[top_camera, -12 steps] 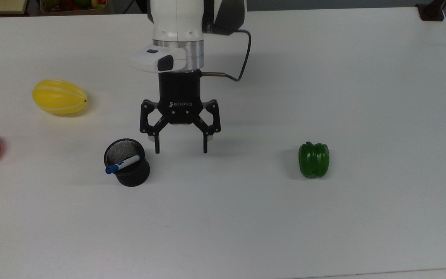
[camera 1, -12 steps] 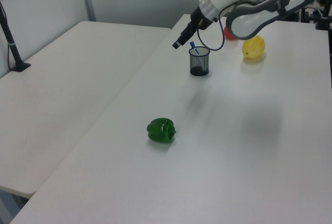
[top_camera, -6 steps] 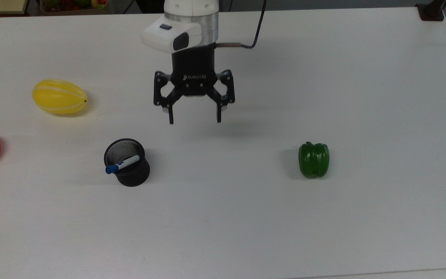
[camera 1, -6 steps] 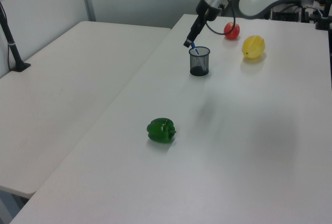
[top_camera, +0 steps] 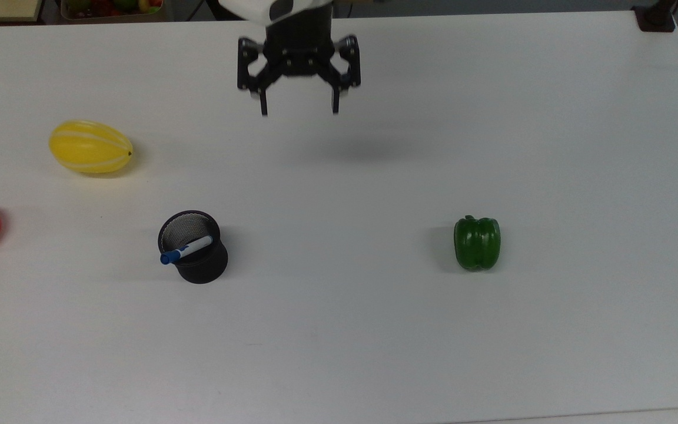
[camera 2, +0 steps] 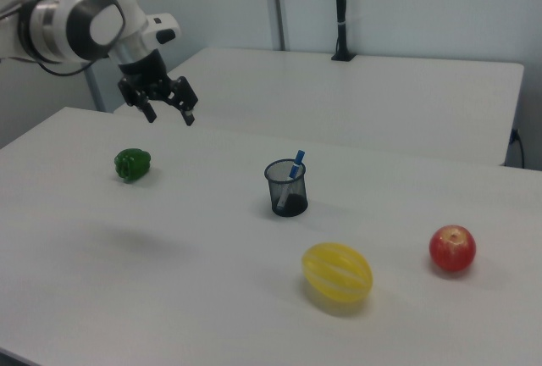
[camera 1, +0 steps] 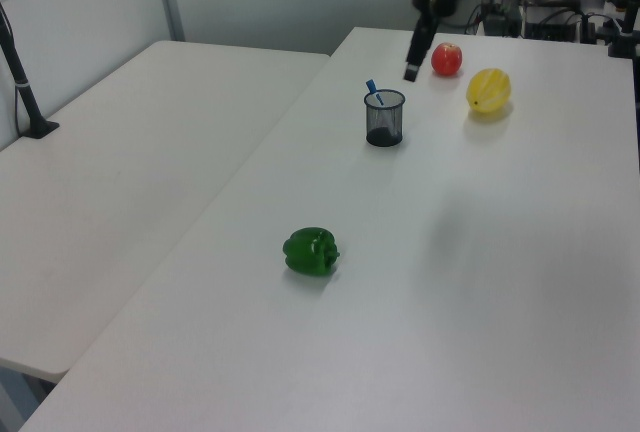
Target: Place marker
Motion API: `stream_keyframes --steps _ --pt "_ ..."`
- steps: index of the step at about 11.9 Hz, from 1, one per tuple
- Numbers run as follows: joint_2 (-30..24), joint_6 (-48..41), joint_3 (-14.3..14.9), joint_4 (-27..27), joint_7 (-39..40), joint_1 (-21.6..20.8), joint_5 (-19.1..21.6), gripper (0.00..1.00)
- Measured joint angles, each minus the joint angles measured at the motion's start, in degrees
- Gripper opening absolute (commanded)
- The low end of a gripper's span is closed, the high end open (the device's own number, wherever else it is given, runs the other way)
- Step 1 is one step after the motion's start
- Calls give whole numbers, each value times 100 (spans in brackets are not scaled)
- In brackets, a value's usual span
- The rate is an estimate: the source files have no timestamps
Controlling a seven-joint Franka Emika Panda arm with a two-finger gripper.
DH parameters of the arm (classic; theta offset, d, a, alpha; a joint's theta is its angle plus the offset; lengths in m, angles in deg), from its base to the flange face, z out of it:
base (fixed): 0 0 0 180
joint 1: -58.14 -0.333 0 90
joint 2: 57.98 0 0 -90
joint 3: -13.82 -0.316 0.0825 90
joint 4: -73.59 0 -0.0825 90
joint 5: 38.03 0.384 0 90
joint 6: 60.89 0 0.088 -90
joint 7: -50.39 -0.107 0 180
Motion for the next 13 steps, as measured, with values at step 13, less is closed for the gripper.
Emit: stream_keyframes --steps 13 --pt "-863 -1953 68 77 0 79 0 100"
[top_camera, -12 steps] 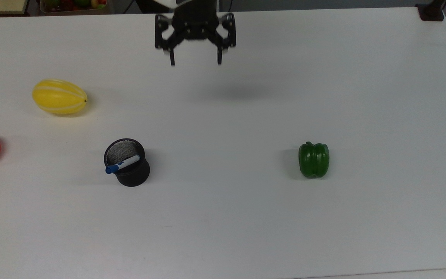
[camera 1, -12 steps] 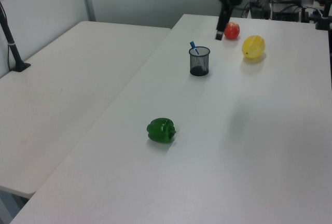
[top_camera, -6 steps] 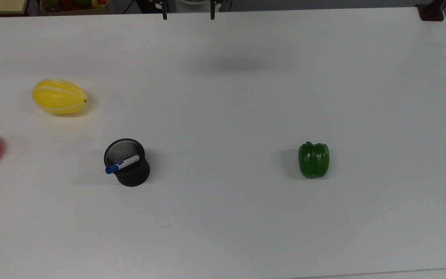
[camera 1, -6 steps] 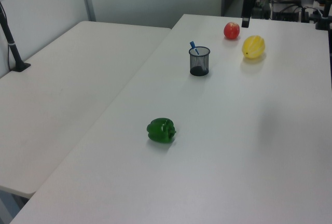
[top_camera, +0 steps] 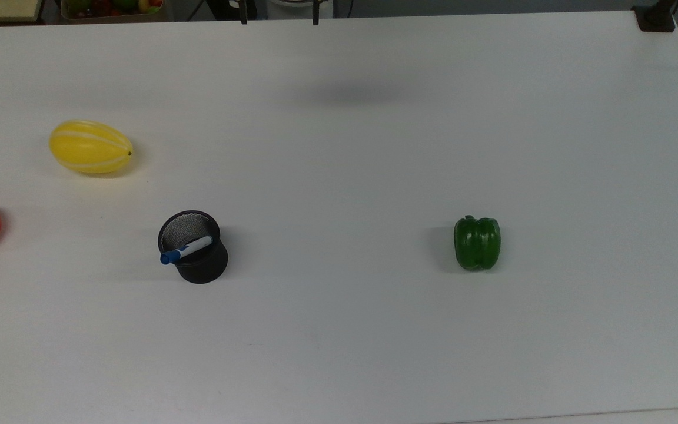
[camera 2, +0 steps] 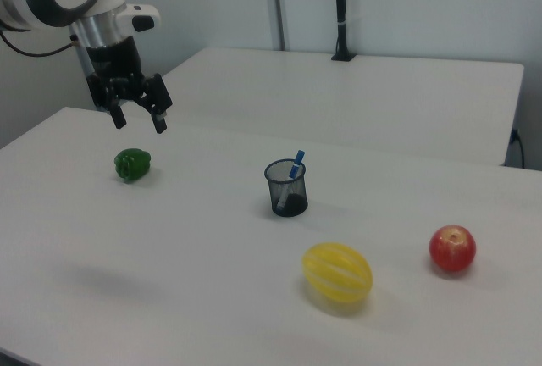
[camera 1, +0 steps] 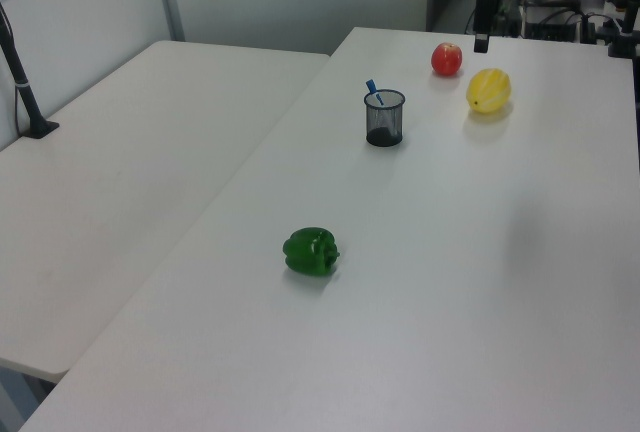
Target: Place marker
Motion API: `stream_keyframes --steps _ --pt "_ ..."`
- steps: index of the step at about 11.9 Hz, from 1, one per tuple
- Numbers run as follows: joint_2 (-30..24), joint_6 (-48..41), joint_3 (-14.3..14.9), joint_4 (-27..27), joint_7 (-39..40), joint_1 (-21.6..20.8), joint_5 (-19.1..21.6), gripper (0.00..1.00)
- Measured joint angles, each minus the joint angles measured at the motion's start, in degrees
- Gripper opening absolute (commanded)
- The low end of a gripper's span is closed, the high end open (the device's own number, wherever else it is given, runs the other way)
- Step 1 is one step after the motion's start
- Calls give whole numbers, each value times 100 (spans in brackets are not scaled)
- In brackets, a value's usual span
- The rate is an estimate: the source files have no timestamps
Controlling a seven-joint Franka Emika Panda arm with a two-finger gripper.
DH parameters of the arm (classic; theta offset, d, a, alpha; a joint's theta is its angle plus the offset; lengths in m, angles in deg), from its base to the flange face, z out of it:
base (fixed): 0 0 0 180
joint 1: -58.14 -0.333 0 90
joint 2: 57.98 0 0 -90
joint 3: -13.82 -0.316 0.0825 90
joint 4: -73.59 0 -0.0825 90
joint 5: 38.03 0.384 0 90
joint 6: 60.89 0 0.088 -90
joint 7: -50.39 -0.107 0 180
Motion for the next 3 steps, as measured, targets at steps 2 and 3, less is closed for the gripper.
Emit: stream_keyframes --steps 2,3 --pt "0 -34 12 7 0 43 0 100" --pt "-3 -63 13 6 0 89 0 100"
